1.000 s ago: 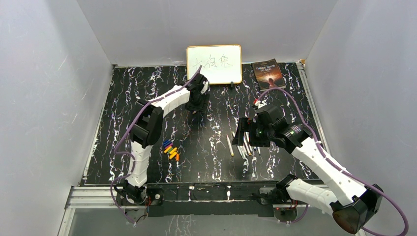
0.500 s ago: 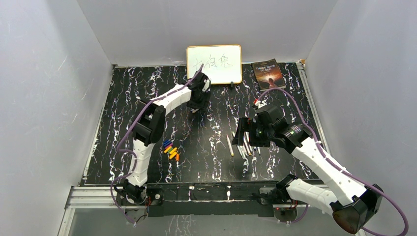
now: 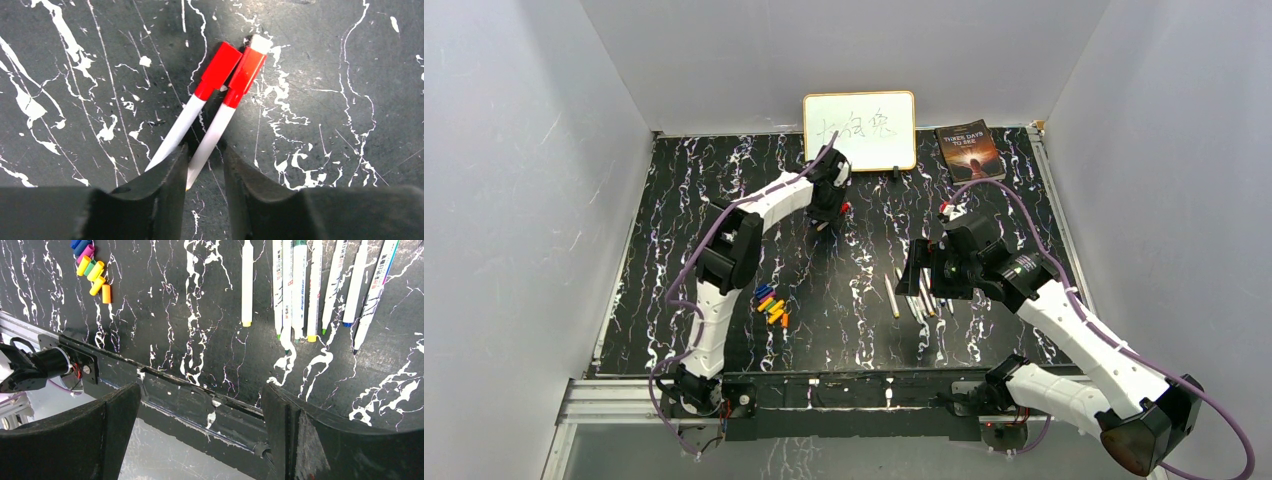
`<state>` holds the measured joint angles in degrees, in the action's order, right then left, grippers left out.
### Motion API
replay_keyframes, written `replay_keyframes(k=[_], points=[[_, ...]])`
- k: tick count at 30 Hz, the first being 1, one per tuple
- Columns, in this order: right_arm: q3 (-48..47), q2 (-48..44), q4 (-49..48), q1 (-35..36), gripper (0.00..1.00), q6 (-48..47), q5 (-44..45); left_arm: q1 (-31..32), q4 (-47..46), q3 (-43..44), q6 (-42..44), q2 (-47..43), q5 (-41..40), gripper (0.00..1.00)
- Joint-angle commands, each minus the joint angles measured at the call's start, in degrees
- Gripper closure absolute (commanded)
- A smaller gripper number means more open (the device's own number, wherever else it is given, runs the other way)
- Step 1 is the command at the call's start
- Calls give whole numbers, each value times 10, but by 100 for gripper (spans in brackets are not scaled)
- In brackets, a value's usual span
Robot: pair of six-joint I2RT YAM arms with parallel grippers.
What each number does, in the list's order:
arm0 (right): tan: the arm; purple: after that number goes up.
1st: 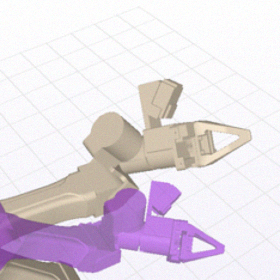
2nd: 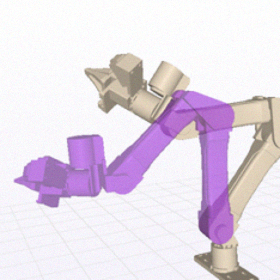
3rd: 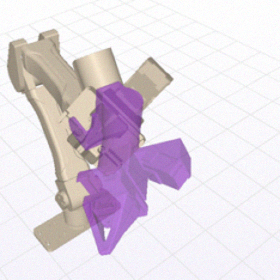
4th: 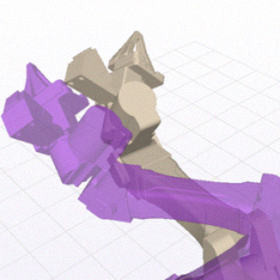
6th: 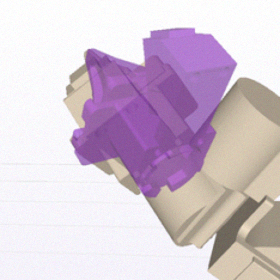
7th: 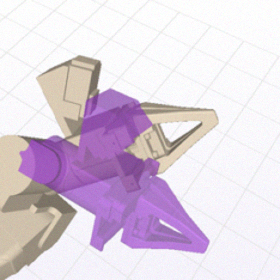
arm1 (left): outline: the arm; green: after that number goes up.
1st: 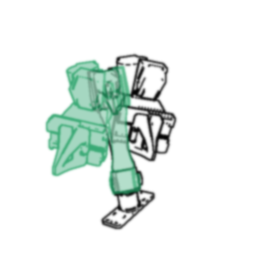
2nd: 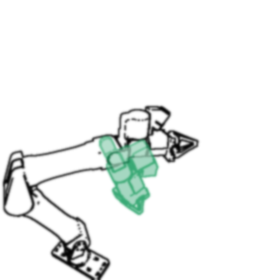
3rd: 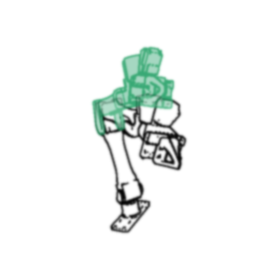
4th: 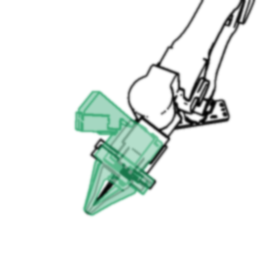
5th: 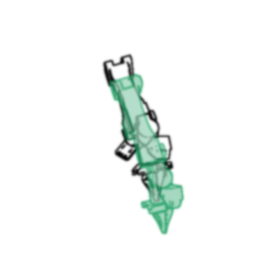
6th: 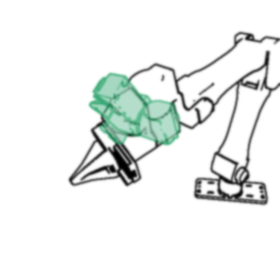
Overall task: Open the pen caps
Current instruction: Pick up the pen from the center of the board.
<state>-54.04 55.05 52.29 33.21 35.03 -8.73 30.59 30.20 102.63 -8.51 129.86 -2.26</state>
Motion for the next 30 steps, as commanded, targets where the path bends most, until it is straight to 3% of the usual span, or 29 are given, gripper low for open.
replay_keyframes(k=[1,9,21,30], points=[[4,-13,-26,-2,11,7,4,5,1,-37,-13,-14,29,73],[8,-1,-39,-2,11,7,1,9,-12,-113,-40,-62,42,89],[-3,56,-88,-2,12,22,-23,12,-89,-333,-96,-291,183,88],[-21,106,-136,-2,12,52,-46,12,-114,-372,-106,-373,267,86]])
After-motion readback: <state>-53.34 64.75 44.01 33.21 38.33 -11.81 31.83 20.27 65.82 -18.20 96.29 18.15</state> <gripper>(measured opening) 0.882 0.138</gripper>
